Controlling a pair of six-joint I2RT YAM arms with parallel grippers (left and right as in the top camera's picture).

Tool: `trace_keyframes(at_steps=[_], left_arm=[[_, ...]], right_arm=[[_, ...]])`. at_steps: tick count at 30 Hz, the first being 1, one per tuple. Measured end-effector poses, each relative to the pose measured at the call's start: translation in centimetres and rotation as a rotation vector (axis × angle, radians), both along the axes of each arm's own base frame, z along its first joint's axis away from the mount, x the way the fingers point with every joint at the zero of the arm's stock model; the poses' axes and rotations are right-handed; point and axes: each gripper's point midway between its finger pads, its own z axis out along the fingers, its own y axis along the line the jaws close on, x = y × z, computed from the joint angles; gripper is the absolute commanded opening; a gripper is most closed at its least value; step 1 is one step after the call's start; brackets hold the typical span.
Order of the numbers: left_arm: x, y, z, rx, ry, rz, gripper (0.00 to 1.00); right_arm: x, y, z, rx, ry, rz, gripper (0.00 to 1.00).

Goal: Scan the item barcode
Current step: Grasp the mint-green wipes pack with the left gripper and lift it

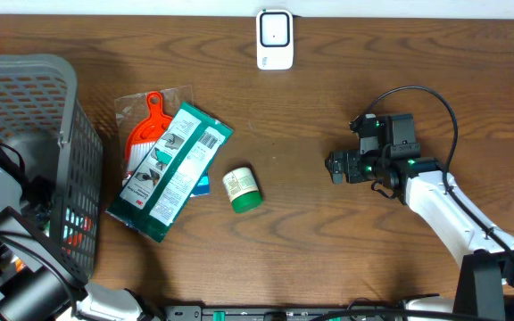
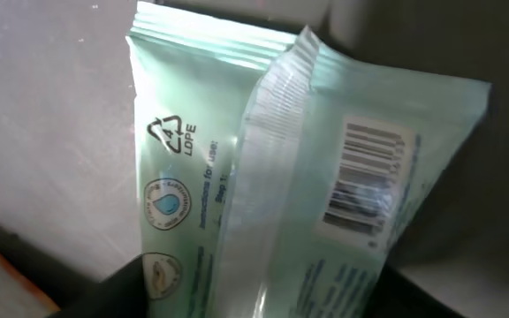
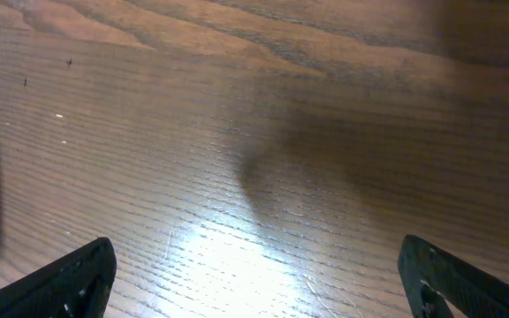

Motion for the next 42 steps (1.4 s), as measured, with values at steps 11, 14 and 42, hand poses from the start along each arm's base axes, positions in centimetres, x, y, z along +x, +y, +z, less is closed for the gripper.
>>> trace_keyframes(at_steps=[11,14,42], left_arm=[[0.0,0.1,0.1,0.006,0.004,-0.002,0.36],[0.0,0.1,0.2,0.005,0.003,0.0,0.34],[3.1,-1.6,25.8,0.353,-0.719,-0.025,0.34]], right_arm=[[0.0,0.0,0.0,0.0,0.0,0.0,0.99],[0.0,0.0,0.0,0.0,0.0,0.0,0.99],[0.2,0.0,0.1,0.002,-0.008,0.0,0.99]])
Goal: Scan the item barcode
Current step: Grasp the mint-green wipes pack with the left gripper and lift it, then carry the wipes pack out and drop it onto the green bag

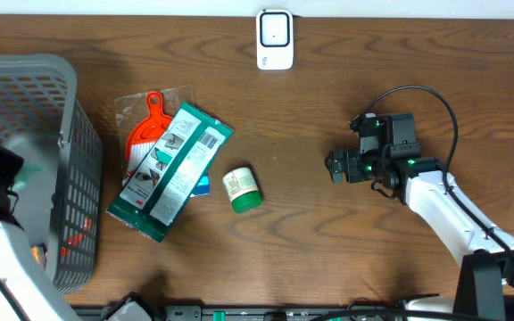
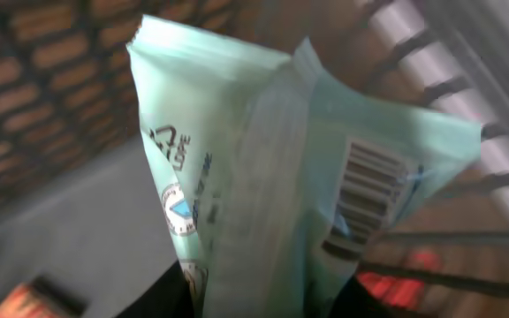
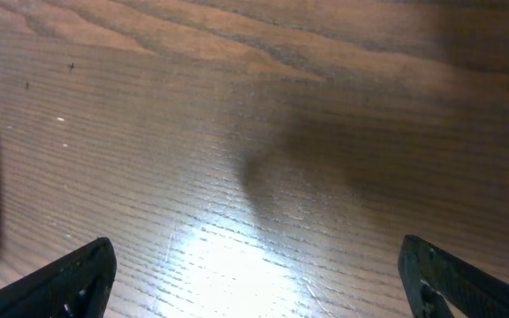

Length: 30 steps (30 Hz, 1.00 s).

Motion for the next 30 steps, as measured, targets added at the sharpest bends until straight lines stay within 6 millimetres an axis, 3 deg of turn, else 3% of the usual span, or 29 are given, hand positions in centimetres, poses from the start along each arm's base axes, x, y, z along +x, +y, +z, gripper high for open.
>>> trace_keyframes(at_steps=[4,11,15,18,21,25,28,30], left_arm=[[0.5,-2.2,5.1,0.063,-0.181,-0.092,0.33],[0.4,-8.5,15.1,0.223,-0.521,-0.383,0.34],[-0.8,-12.9,20.0,0.311,-0.685,-0.548,0.34],[-1.3,-15.6,21.9,0.344,-0.758,-0.644,0.34],[-1.5,-18.7,23.0,0.347,-0.816,-0.748,0.34],[-0.8,-22.1,22.7,0.286,-0.835,-0.849,0.33],[1.2,-23.9,20.7,0.212,-0.777,-0.879,0.34],[3.3,-24.9,18.1,0.157,-0.688,-0.882,0.34]], right_arm=[[0.0,0.0,0.0,0.002,0.0,0.001,0.99],[0.0,0.1,0.0,0.003,0.0,0.002,0.99],[0.0,0.1,0.0,0.004,0.0,0.002,0.99],[0.0,0.1,0.0,0.004,0.0,0.002,0.99],[0.0,0.1,0.0,0.005,0.0,0.003,0.99],[0.0,0.1,0.0,0.006,0.0,0.003,0.99],[0.0,0.1,0.0,0.006,0.0,0.003,0.99],[0.0,0.1,0.0,0.006,0.0,0.003,0.99]])
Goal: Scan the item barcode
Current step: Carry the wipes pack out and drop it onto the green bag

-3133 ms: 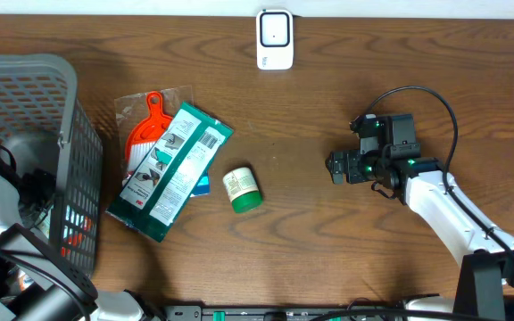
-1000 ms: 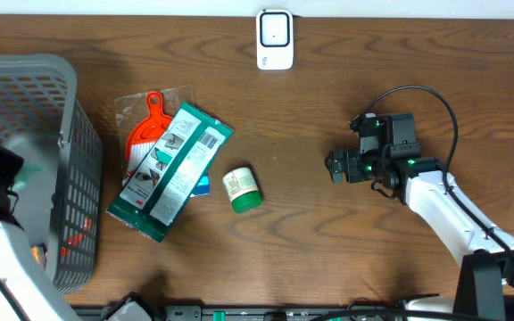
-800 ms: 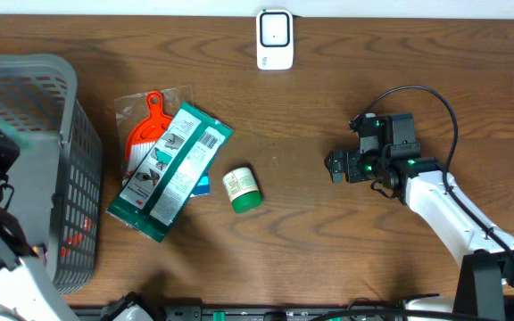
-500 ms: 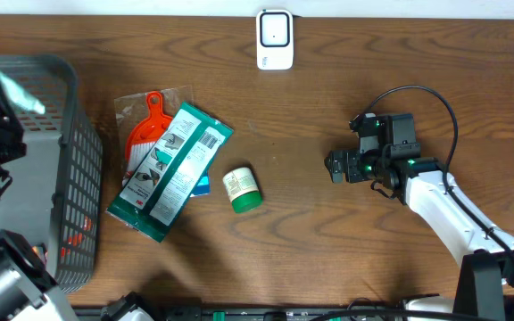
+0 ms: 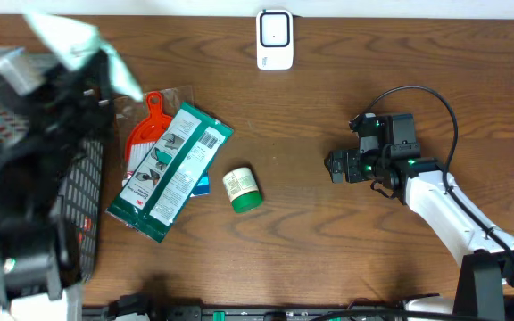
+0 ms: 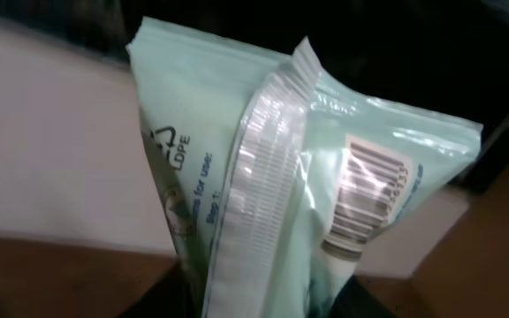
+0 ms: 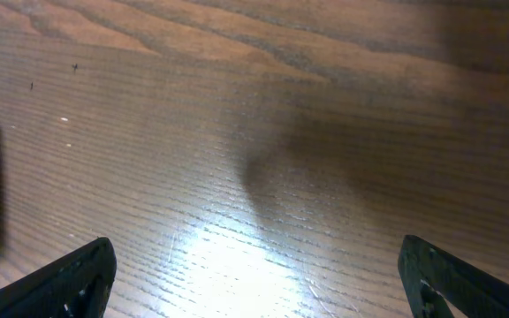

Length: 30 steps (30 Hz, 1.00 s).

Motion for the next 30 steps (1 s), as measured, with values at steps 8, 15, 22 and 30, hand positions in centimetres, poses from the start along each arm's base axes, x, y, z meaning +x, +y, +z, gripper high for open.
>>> trace_keyframes(at_steps=[8,15,22,30], left_arm=[[8.2,-3.0,-17.1,0.13,0.547,0.135,0.34],[9.5,-4.2,-28.7,0.323,0.859,0.201,0.37],[10.4,-3.5,-37.3,0.414,1.048,0.238,0.37],[10.0,-3.1,-42.2,0.465,1.16,0.242,0.73]], right_arm=[[0.0,0.0,0.0,0.0,0.0,0.0,0.99],[0.0,0.0,0.0,0.0,0.0,0.0,0.99],[0.0,0.0,0.0,0.0,-0.002,0.0,0.99],[0.0,0.0,0.0,0.0,-0.002,0.0,0.99]])
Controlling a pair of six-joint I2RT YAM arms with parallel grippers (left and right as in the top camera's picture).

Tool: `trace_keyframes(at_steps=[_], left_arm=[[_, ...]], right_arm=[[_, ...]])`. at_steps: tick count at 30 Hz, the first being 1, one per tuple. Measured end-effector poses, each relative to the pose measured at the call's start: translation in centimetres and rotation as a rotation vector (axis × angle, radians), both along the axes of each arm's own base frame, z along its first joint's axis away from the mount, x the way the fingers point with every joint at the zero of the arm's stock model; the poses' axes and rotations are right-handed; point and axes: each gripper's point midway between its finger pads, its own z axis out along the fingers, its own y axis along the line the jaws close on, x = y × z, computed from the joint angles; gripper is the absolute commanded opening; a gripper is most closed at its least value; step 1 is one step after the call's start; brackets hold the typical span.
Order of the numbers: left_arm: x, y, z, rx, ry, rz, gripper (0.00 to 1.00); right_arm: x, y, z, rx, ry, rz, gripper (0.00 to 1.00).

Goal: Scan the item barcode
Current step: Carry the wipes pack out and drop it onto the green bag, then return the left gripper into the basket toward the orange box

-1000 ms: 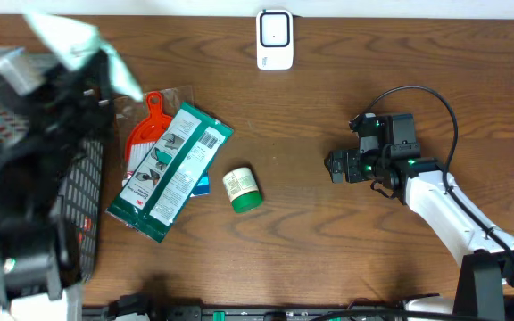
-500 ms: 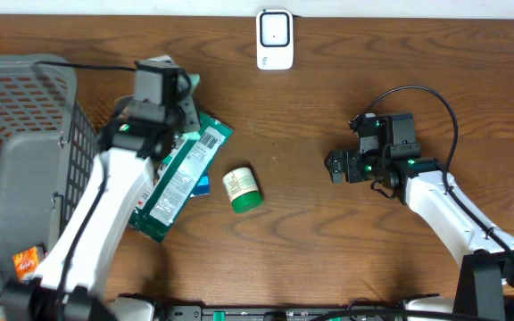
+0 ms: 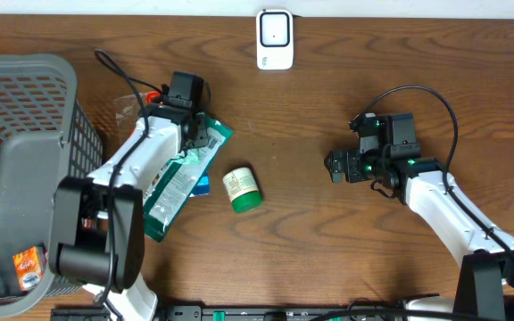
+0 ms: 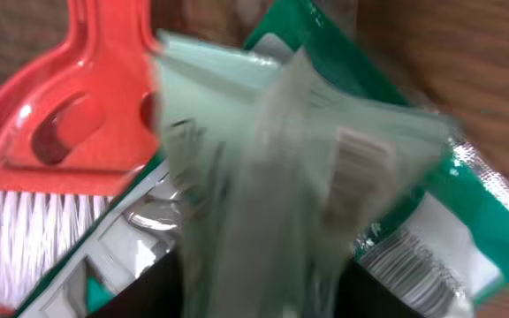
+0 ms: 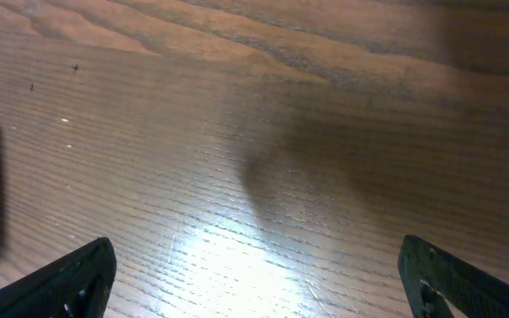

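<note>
A pale green plastic packet [image 4: 281,159] with a barcode, blurred here, is pinched between the fingers of my left gripper [image 4: 263,287], which is shut on it. In the overhead view the left gripper [image 3: 194,134] hangs over the dark green packet [image 3: 172,183] and the red brush [image 4: 69,132] on the table's left side. The white scanner [image 3: 275,38] stands at the far edge in the middle, well apart from the held packet. My right gripper [image 3: 334,168] rests open over bare wood at the right, with nothing between its fingertips [image 5: 69,278].
A grey mesh basket [image 3: 25,116] fills the left edge, with an orange item [image 3: 25,264] in it. A green-capped bottle [image 3: 242,190] and a blue item [image 3: 202,185] lie beside the dark green packet. A black cable [image 3: 418,94] loops above the right arm.
My left gripper was high over the basket's right rim with the pale packet. Now it is low over the dark green packet and red brush, still shut on it. The right arm has not moved.
My left gripper was down in the basket, shut on the pale green packet. Then it held the packet against the basket's mesh wall, then up above the rim. Now the packet is outside the basket, over the pile on the table. The right gripper stayed open throughout.
</note>
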Motion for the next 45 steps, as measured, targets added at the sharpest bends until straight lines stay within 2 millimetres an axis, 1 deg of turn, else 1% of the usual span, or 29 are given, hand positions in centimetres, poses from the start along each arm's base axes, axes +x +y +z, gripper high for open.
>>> trace_keyframes(at_steps=[1,4,6,8,9,11,13,14,15,16,17,18,20,21,22,23,24,25,27,30,31,32,33,35,38,39,42,44,45], left_arm=[[0.0,0.0,-0.1,0.001,0.003,0.001,0.76],[0.1,0.1,0.2,0.007,-0.006,0.001,0.77],[0.1,0.3,1.0,0.014,-0.024,0.006,0.78],[0.2,0.5,2.8,0.019,-0.064,0.012,0.81],[0.2,0.6,4.2,0.017,-0.096,0.016,0.82],[0.4,0.9,8.5,0.009,-0.202,0.021,0.83],[0.2,1.0,13.8,-0.01,-0.336,0.019,0.85],[0.0,1.1,17.1,-0.024,-0.423,0.017,0.86],[-0.3,1.2,22.0,-0.04,-0.557,0.012,0.88],[-0.6,1.4,25.4,-0.051,-0.652,0.012,0.88],[-1.3,1.8,29.4,-0.061,-0.765,0.02,0.89],[-2.7,2.5,34.0,-0.064,-0.897,0.039,0.89],[-6.0,4.5,40.8,-0.058,-1.098,0.108,0.89],[-7.8,5.8,43.3,-0.046,-1.18,0.16,0.9],[-10.1,7.8,45.6,-0.02,-1.257,0.239,0.9],[-12.0,9.6,47.0,0.01,-1.307,0.318,0.9],[-13.7,11.4,47.8,0.047,-1.338,0.402,0.89],[-15.2,13.2,48.2,0.091,-1.355,0.49,0.9],[-17.6,16.5,47.9,0.198,-1.342,0.674,0.9],[-19.4,20.2,45.6,0.382,-1.216,0.87,0.9],[-19.5,21.3,44.1,0.461,-1.134,0.916,0.9],[-19.5,22.3,42.7,0.532,-1.051,0.95,0.9],[-19.3,22.7,42.1,0.559,-1.017,0.958,0.9],[-18.7,24.0,40.1,0.643,-0.906,0.986,0.96],[-17.1,26.1,36.6,0.748,-0.72,0.995,0.96],[-16.6,26.9,35.1,0.775,-0.643,0.986,0.96],[-16.0,28.9,30.6,0.791,-0.442,0.953,0.96],[-16.4,30.3,27.1,0.742,-0.317,0.964,0.96],[-16.7,30.9,26.0,0.715,-0.283,0.978,0.96]], right_arm=[[0.0,0.0,0.0,0.0,0.0,0.0,0.99],[0.0,0.0,0.0,0.0,0.0,0.0,0.99],[0.0,0.0,0.0,0.0,0.0,0.0,0.99],[0.0,0.0,0.0,0.0,0.0,0.0,0.99],[0.0,0.0,0.0,0.0,0.0,0.0,0.99],[0.0,0.0,0.0,0.0,0.0,0.0,0.99],[0.0,0.0,0.0,0.0,0.0,0.0,0.99],[0.0,0.0,0.0,0.0,-0.001,0.0,0.99],[0.0,0.0,0.0,0.001,-0.001,0.0,0.99],[0.0,0.0,0.0,0.0,-0.001,0.0,0.99],[0.0,0.0,0.0,0.0,-0.002,0.0,0.99],[0.1,0.0,0.0,0.0,-0.003,0.0,0.99],[0.1,0.0,0.0,0.001,-0.002,0.0,0.99],[0.1,0.0,0.0,0.001,-0.003,0.001,0.99],[0.1,0.1,0.1,0.005,-0.003,0.002,0.99],[0.0,0.2,0.1,0.009,-0.003,0.004,0.99],[0.1,0.2,0.1,0.013,-0.004,0.007,0.99],[0.1,0.3,0.1,0.016,-0.004,0.008,0.99],[0.0,0.4,0.2,0.021,-0.003,0.012,0.99],[0.0,0.5,0.2,0.025,-0.002,0.014,0.99],[0.0,0.5,0.2,0.027,-0.003,0.015,0.99],[0.0,0.5,0.2,0.027,-0.003,0.015,0.99],[0.0,0.5,0.2,0.027,-0.002,0.015,0.99],[0.0,0.5,0.2,0.028,-0.002,0.015,0.99],[0.0,0.5,0.2,0.028,-0.002,0.016,0.99],[0.0,0.5,0.2,0.028,-0.002,0.016,0.99],[0.0,0.5,0.2,0.028,-0.002,0.016,0.99],[0.0,0.5,0.2,0.028,-0.001,0.016,0.99],[0.0,0.5,0.2,0.028,-0.001,0.016,0.99]])
